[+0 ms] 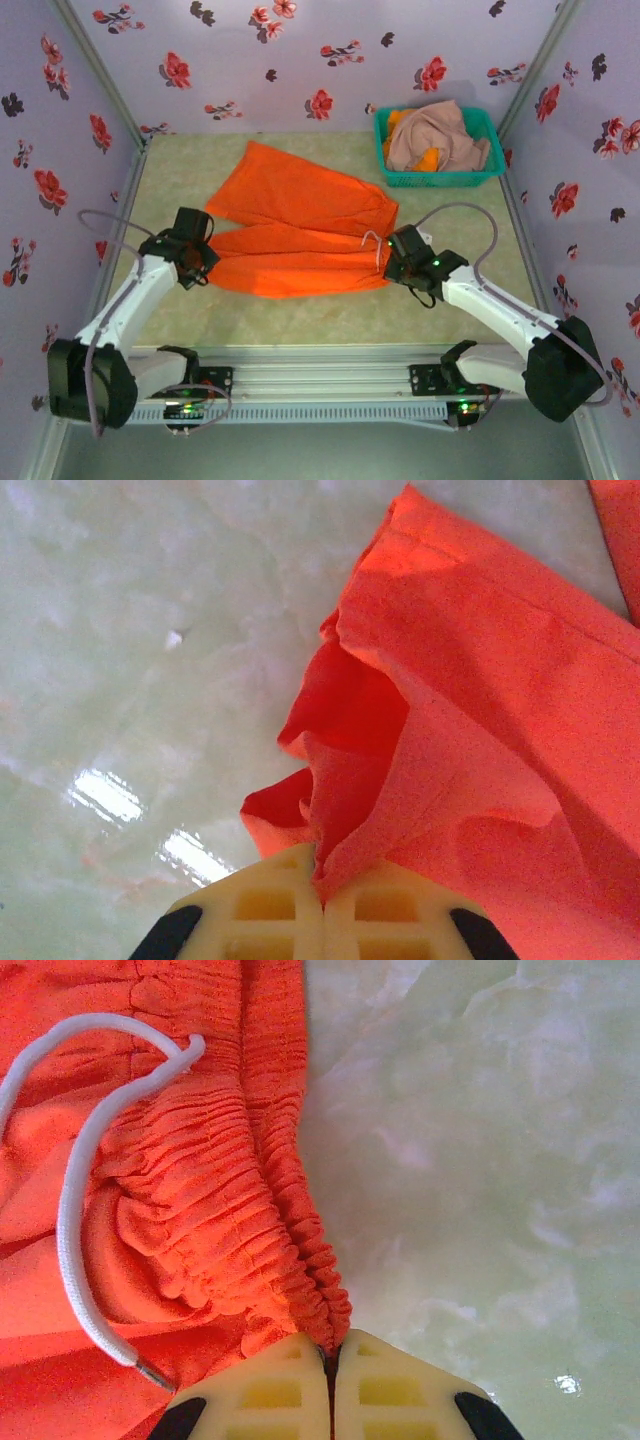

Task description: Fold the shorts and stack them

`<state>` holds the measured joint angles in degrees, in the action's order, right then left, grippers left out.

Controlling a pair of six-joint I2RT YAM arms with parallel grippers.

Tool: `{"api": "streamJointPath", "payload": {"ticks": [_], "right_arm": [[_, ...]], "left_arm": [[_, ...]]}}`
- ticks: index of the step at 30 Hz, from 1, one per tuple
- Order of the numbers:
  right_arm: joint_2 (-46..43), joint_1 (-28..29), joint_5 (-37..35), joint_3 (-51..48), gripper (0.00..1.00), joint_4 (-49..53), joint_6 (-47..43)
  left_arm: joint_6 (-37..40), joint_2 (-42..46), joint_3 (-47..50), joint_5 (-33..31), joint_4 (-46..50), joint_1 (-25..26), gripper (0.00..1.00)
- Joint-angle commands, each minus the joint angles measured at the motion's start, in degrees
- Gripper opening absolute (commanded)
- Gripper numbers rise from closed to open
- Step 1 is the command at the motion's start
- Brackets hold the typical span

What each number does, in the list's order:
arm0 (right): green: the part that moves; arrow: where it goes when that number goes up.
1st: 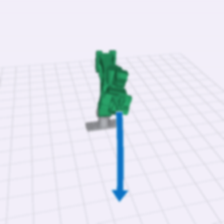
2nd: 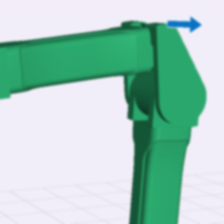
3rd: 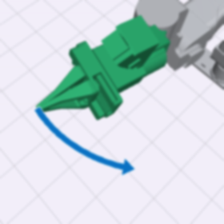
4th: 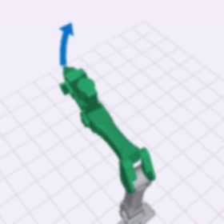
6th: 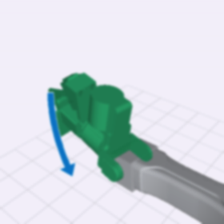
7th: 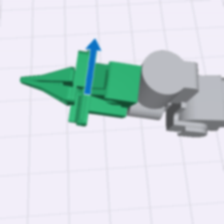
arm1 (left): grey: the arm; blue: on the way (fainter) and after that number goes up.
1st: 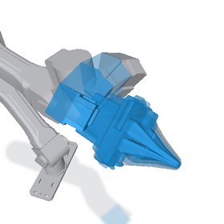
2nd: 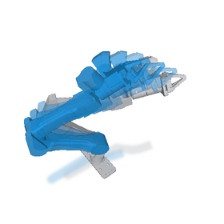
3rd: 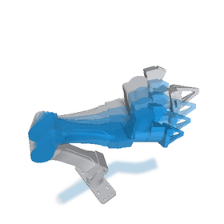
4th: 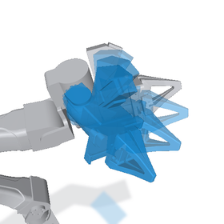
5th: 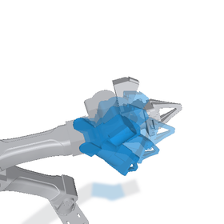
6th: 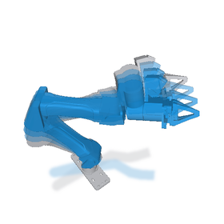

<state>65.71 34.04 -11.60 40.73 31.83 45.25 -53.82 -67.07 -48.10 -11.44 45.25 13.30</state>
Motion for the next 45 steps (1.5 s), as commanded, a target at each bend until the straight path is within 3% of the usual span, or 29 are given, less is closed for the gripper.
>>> {"api": "streamJointPath", "payload": {"ticks": [1,8,14,20,24,28,34,41,45], "right_arm": [[1.6,0.1,-4.3,3.2,0.00,1.8,-1.0],[6.8,0.2,-3.3,6.4,0.00,1.6,-0.7],[8.9,0.2,-3.0,6.6,0.00,1.2,0.0],[9.7,0.2,-2.7,5.7,0.00,0.4,0.3],[10.3,0.2,-2.2,5.2,0.00,-0.5,0.7],[11.0,0.2,-1.0,5.2,0.00,-1.1,0.9],[11.2,0.2,-0.2,4.7,0.00,-2.8,1.2],[11.9,0.2,0.6,4.8,0.00,-3.9,1.2],[12.1,0.2,1.1,4.8,0.00,-4.6,1.2]], "left_arm": [[5.1,-6.3,-3.4,-0.1,-2.0,-1.2,0.00],[7.6,-20.1,-9.7,2.6,-8.3,-2.0,0.02],[10.3,-30.4,-21.0,3.2,-7.1,-2.4,0.01],[11.3,-39.4,-27.0,6.2,-7.3,-2.7,0.20],[11.2,-42.7,-27.8,11.8,-9.9,-3.8,0.37],[10.6,-39.0,-27.7,15.1,-10.3,-5.4,0.60],[7.1,-27.3,-21.7,14.8,-9.3,-10.3,0.82],[1.9,-15.7,-11.1,15.7,-9.2,-12.9,0.90],[-3.4,-11.5,-1.6,21.8,-14.1,-12.9,0.81]]}}
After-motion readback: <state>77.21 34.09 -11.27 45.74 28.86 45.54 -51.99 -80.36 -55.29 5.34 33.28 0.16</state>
